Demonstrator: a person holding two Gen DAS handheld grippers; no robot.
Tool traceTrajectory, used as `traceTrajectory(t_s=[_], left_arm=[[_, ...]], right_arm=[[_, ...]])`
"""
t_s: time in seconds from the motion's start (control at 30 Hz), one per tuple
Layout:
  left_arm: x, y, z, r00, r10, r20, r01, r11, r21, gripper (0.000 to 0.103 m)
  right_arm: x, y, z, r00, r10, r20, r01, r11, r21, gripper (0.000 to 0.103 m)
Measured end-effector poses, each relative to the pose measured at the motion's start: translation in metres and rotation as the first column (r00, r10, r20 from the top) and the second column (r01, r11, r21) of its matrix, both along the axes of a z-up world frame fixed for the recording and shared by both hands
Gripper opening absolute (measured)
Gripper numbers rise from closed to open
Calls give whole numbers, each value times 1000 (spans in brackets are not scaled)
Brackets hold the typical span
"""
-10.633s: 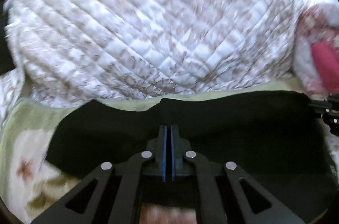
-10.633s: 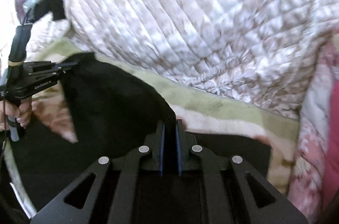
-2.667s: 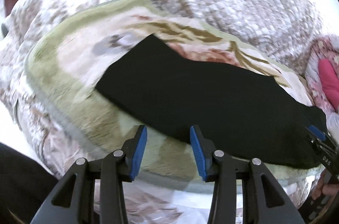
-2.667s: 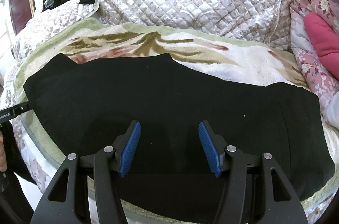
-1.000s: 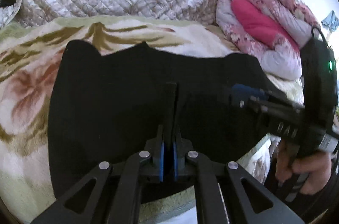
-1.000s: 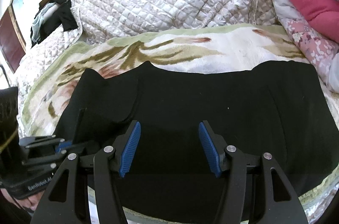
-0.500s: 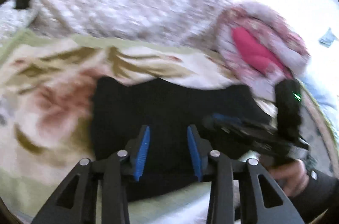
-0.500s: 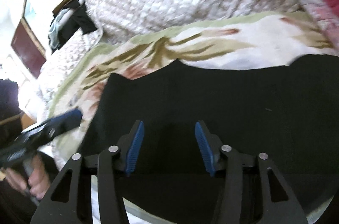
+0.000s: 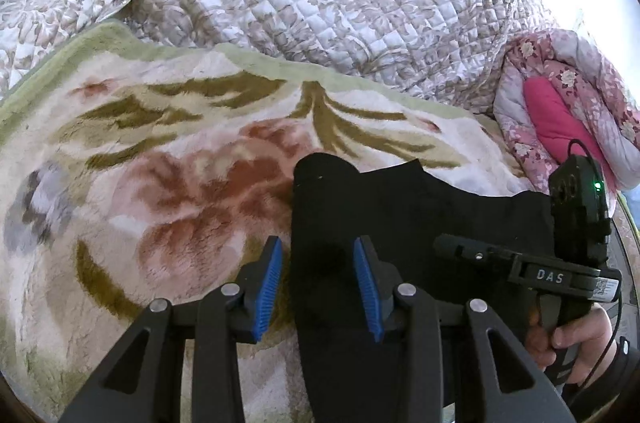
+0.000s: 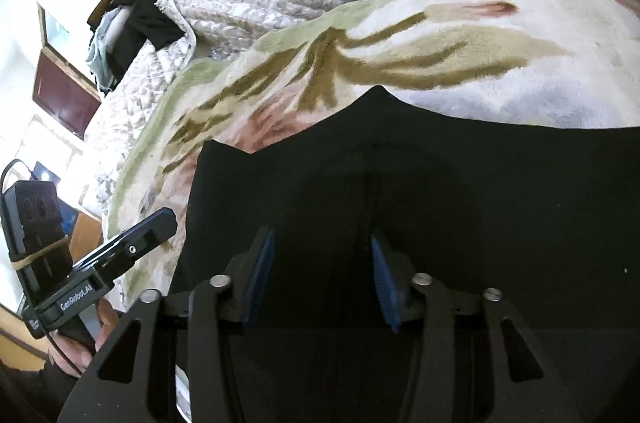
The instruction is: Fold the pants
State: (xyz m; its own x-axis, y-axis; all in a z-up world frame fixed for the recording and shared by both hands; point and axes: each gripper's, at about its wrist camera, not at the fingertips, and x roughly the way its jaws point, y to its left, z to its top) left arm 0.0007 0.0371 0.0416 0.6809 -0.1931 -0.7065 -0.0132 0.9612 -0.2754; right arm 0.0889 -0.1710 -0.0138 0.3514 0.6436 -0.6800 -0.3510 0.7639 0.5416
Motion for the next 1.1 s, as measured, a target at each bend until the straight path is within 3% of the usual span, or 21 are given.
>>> traceTrajectory(t_s=[0.1, 0.2, 0.33, 0.5, 0.6, 0.73, 0.87, 1.0, 1.1], left_arm=[[2, -2, 0, 1000, -6, 4, 6, 1000, 4, 40], [3, -3, -2, 1000, -4, -2, 4, 1000, 9, 40], [0, 1, -1, 1000, 9, 4, -9, 1000, 10, 40], [-1, 0, -1, 1000, 3, 13, -3, 1000, 8, 40], [-1, -5, -1, 1000, -15, 15, 15, 1000, 11, 40], [-4, -10, 1, 998, -49, 27, 49, 999, 3, 40], [-7, -23, 3, 993, -111, 49, 111, 994, -1, 40], [1, -38, -17, 985, -171, -37, 171, 985, -1, 40], [2, -43, -25, 984, -169, -56, 170, 985, 13, 39]], right_arm=[[6, -8, -7, 998, -17, -56, 20, 999, 50, 5], [4, -9, -3, 998, -21, -53, 25, 997, 69, 4], [-14, -25, 18, 996, -82, 23, 79, 991, 105, 4], [-18, -40, -2, 987, -154, -32, 154, 988, -5, 4], [-17, -39, -1, 988, -153, -13, 153, 988, -6, 5], [-21, -40, 12, 979, -184, 82, 190, 980, -68, 6], [-30, -42, 25, 973, -161, 165, 173, 983, -63, 6], [-26, -25, 7, 991, -87, 100, 103, 981, -163, 6], [-26, -27, 10, 989, -106, 107, 122, 980, -156, 6]])
